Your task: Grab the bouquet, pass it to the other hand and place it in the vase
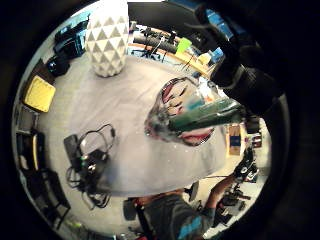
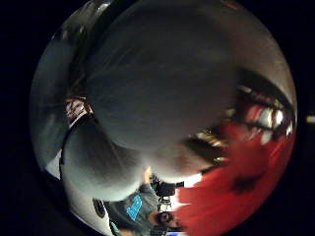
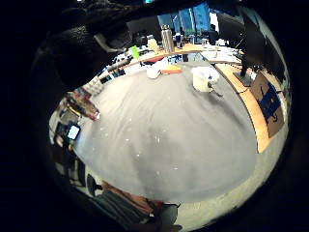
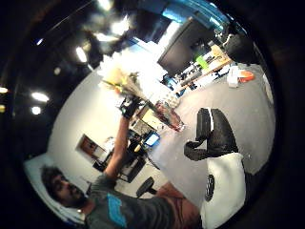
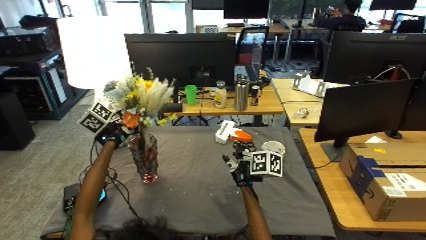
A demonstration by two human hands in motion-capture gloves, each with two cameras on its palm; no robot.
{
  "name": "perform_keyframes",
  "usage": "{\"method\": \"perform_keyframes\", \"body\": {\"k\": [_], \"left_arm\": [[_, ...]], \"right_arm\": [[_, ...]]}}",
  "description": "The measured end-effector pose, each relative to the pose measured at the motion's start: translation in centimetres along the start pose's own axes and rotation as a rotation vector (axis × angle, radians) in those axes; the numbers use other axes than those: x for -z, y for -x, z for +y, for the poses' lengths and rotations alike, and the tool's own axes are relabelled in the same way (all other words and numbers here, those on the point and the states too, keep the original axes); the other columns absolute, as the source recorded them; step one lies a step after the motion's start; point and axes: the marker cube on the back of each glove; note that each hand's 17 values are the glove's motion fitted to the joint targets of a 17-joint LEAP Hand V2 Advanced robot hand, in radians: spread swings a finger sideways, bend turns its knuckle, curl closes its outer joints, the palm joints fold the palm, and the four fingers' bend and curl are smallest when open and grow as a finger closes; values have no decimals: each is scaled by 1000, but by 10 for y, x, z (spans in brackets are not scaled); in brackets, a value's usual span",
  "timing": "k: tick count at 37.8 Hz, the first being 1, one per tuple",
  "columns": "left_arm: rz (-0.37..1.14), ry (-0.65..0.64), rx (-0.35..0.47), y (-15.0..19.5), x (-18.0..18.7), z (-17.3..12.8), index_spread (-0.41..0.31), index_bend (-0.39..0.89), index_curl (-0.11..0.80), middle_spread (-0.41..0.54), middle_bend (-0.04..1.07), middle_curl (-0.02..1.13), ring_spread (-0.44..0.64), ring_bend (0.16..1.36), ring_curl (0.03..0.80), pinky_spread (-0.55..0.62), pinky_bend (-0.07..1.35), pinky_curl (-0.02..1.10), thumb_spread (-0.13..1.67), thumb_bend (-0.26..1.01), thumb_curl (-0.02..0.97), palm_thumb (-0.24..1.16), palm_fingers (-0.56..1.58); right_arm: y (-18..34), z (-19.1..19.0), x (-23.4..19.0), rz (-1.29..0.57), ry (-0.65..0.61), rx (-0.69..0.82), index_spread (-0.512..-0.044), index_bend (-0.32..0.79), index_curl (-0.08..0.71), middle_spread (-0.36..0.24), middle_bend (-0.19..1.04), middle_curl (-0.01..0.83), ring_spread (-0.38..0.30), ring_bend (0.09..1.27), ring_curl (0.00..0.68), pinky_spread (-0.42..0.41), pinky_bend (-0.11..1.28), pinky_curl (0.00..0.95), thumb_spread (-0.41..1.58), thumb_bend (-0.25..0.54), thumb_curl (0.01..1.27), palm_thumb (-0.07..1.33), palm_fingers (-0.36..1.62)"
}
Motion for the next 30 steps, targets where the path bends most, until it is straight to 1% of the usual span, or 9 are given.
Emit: {"method": "perform_keyframes", "body": {"k": [3, 5, 7, 9, 14, 18, 21, 25, 30], "left_arm": [[-104, 82, 70, 14, 5, 5, -55, 185, 278, -99, 175, 496, -80, 486, 376, 9, 401, 417, 1157, -23, 247, 657, 653], [-139, 109, 107, 23, 11, 7, -48, 168, 285, -94, 181, 490, -67, 485, 372, 40, 367, 407, 1124, -23, 254, 660, 651], [-148, 96, 122, 30, 18, 9, -45, 158, 289, -87, 178, 487, -56, 488, 373, 62, 359, 407, 1104, -24, 259, 658, 647], [-138, 52, 123, 34, 26, 12, -43, 154, 295, -81, 175, 482, -48, 490, 374, 79, 345, 404, 1089, -21, 264, 664, 645], [-82, -97, 87, 36, 48, 23, -53, 156, 307, -77, 172, 466, -42, 489, 372, 111, 316, 394, 1083, -6, 279, 710, 658], [-29, -178, 62, 33, 61, 34, -61, 151, 313, -76, 169, 455, -39, 488, 371, 124, 302, 391, 1077, -12, 283, 724, 659], [17, -197, 41, 27, 65, 43, -64, 147, 317, -75, 173, 449, -38, 484, 370, 131, 294, 391, 1074, -16, 286, 728, 658], [52, -211, -15, 29, 68, 42, -70, 147, 321, -75, 166, 438, -29, 480, 370, 145, 291, 392, 1071, -20, 290, 723, 647], [67, -219, -52, 23, 67, 47, -73, 147, 326, -67, 155, 422, -14, 485, 369, 153, 287, 395, 1075, -26, 289, 702, 632]], "right_arm": [[1, 0, -2, -2, -3, 3, -286, 154, 396, -28, 191, 425, 80, 230, 358, 320, 301, 351, 1065, -17, 543, 923, 730], [2, 0, -2, -1, -4, 6, -286, 154, 394, -27, 190, 424, 80, 227, 359, 321, 296, 351, 1065, -17, 542, 923, 732], [4, 0, -2, -2, -7, 10, -287, 159, 394, -27, 183, 422, 81, 228, 361, 321, 286, 351, 1066, -17, 542, 923, 726], [5, -1, -2, -4, -9, 12, -287, 159, 393, -27, 183, 420, 81, 226, 362, 322, 282, 352, 1066, -17, 541, 923, 727], [9, -2, -5, -10, -4, 14, -287, 159, 390, -26, 180, 415, 81, 217, 363, 323, 276, 354, 1066, -17, 539, 924, 728], [15, -3, -9, -18, 0, 28, -286, 158, 389, -26, 180, 411, 82, 215, 365, 322, 268, 355, 1067, -17, 538, 924, 726], [17, -4, -12, -15, 1, 37, -286, 160, 389, -26, 177, 409, 82, 212, 366, 322, 267, 357, 1067, -17, 537, 924, 724], [20, -4, -17, -17, 8, 38, -288, 162, 389, -26, 176, 405, 82, 207, 366, 321, 263, 361, 1067, -19, 533, 920, 722], [24, -4, -19, -21, 11, 46, -289, 157, 386, -26, 179, 403, 82, 207, 368, 322, 259, 364, 1067, -18, 531, 920, 720]]}}
